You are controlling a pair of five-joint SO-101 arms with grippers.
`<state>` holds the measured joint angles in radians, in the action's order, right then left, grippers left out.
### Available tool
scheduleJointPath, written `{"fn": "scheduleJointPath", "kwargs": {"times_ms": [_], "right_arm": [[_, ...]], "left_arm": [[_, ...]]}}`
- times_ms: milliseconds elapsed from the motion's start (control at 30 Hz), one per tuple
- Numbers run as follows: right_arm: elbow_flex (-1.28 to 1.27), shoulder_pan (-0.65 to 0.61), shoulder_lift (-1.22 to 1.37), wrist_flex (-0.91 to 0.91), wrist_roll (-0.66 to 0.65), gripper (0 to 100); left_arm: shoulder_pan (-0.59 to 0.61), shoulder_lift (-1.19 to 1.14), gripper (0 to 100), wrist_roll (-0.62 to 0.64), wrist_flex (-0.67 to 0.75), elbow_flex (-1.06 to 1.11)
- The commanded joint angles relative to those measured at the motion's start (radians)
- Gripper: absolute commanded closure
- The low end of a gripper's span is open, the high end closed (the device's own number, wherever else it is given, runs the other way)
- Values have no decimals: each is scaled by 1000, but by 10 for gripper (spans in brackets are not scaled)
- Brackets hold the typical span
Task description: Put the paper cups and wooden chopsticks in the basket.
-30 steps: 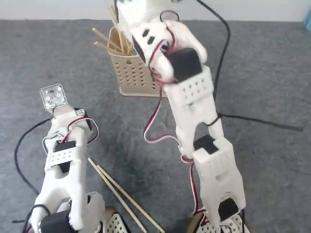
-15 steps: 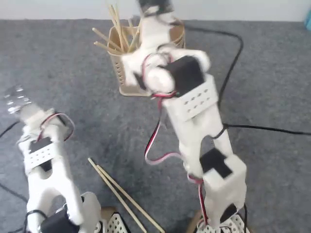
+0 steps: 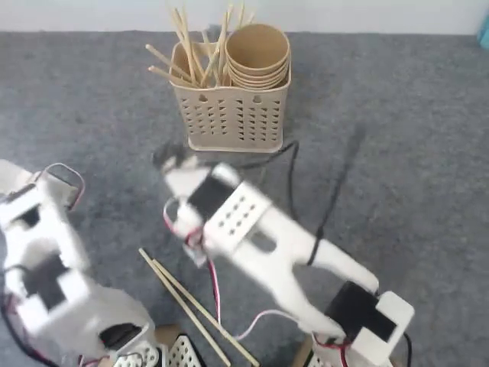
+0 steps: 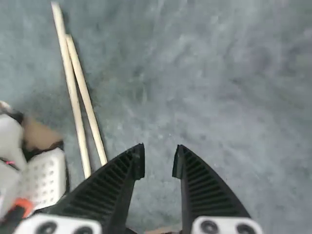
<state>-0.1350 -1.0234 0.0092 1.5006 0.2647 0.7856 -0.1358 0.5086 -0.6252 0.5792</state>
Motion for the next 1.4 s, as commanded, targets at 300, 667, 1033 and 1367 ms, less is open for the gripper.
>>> {"fn": "scheduleJointPath", "kwargs": {"times_ms": [300,667,1033,1367], "right_arm": [[-354,-189,-47,-530,17,892],[-356,-232,25,-572,100,891],[-394,-255,65,-561,94,896],[-400,-283,42,-492,86,897]], "left_arm": [[49,-201,988,92,-157,-285],[51,-203,988,92,-155,-286],[112,-215,988,193,-112,-292],[144,-215,988,210,-84,-292]]}}
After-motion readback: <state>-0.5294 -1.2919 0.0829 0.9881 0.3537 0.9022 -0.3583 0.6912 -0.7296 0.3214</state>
